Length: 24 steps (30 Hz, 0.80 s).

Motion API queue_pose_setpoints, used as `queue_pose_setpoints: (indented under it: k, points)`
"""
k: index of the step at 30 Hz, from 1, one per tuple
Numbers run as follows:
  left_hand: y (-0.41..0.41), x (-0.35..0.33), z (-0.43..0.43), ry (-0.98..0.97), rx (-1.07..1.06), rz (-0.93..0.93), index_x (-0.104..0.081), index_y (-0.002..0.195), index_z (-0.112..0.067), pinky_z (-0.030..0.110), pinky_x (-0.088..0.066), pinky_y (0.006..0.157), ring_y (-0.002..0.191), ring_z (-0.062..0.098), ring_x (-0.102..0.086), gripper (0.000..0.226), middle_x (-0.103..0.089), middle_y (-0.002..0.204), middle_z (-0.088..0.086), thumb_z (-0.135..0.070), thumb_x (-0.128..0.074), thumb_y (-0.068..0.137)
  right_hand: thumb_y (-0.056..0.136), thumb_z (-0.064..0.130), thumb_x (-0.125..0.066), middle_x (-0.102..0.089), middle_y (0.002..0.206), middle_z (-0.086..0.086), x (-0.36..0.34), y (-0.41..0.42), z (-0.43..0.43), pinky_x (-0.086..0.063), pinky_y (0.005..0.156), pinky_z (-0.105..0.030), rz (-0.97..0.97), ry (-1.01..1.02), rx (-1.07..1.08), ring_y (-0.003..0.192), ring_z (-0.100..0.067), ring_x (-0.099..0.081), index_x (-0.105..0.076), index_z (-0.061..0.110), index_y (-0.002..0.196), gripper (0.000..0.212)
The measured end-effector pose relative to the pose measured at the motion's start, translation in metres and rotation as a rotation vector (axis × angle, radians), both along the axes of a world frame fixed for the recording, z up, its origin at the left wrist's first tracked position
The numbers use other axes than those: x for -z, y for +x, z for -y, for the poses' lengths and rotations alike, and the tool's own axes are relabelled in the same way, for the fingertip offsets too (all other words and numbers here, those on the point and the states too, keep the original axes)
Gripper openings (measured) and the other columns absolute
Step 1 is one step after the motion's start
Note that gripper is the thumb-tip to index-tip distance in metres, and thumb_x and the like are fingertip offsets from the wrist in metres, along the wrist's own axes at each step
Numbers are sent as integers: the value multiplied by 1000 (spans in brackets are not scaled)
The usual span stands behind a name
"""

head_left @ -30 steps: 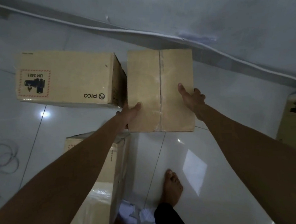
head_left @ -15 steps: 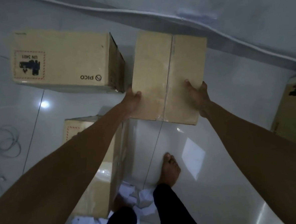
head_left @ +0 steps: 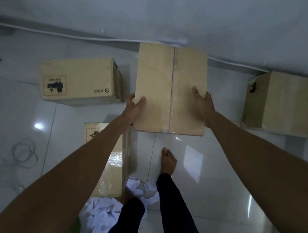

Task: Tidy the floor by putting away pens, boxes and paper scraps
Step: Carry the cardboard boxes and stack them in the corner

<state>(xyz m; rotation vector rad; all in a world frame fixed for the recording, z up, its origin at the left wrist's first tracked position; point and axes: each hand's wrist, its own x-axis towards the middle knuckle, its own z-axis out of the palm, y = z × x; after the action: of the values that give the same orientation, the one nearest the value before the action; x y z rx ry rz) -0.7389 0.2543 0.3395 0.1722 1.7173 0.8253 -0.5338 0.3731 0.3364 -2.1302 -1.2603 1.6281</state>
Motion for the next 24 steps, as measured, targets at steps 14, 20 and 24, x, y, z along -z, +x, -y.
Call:
queue_pose_setpoints:
  k: [14,20,24]
  points:
    - [29,-187,41,66,168,-79,-26,113,-32,47,-48,98,108,24,-57,46,-49,119,4,-56,-55,87,87,64,-48,-49,139,-8,-203,52,77,-38,100,-42,7,79,123,124,-33,-47,-39,17,141,71]
    - [47,-244,61,93,185,-88,-29,115,-29,38,-53,83,104,21,-56,61,-45,128,8,-66,-58,76,87,67,-44,-47,141,-10,-266,75,115,-35,107,-48,48,82,159,127,-34,-45,-39,19,142,73]
    - [65,-275,66,129,240,-42,-25,121,-22,30,-49,67,88,12,-55,50,-46,120,4,-51,-53,90,84,71,-45,-41,147,-11,-305,93,133,-30,111,-52,60,104,228,133,-35,-39,-35,19,145,80]
